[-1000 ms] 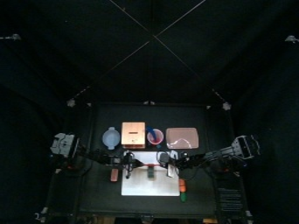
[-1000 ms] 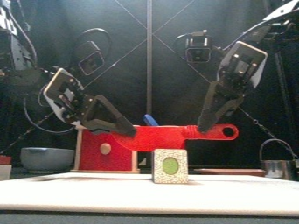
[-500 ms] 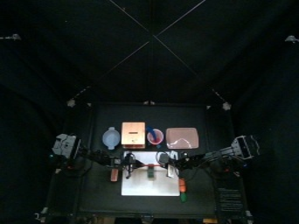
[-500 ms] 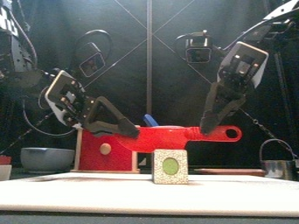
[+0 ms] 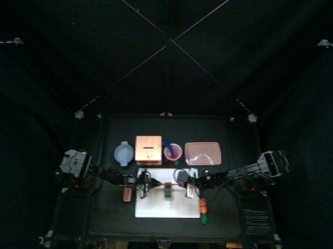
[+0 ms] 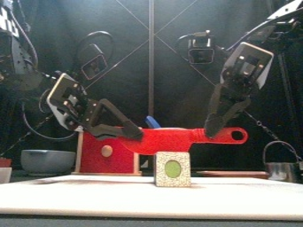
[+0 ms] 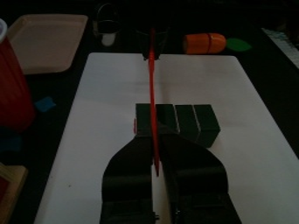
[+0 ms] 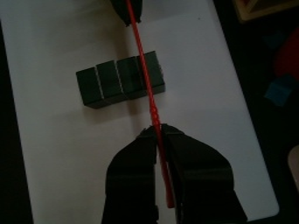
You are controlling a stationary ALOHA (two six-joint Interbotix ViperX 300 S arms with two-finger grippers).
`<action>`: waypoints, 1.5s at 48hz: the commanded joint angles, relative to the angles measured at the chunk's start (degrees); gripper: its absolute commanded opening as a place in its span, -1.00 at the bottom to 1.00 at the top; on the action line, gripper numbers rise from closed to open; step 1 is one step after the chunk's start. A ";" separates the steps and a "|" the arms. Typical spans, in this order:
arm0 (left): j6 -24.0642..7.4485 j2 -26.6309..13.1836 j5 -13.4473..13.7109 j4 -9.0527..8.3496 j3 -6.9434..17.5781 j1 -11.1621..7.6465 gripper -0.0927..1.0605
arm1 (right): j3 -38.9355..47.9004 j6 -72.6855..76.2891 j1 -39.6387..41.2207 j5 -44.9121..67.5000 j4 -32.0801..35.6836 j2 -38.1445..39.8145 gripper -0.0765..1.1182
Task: Cut the sushi into 4 pieces with the knife
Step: Cut the sushi into 4 pieces
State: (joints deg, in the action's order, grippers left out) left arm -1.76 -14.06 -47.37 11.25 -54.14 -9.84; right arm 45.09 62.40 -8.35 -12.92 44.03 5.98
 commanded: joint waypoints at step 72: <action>-0.35 8.09 7.82 -6.59 3.08 1.14 -0.21 | -0.35 0.09 -0.44 -5.63 0.97 4.39 -0.62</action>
State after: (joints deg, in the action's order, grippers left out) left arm -2.37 -7.82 -39.20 5.45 -51.94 -6.33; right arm 45.18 62.23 -8.61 -18.90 45.26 8.35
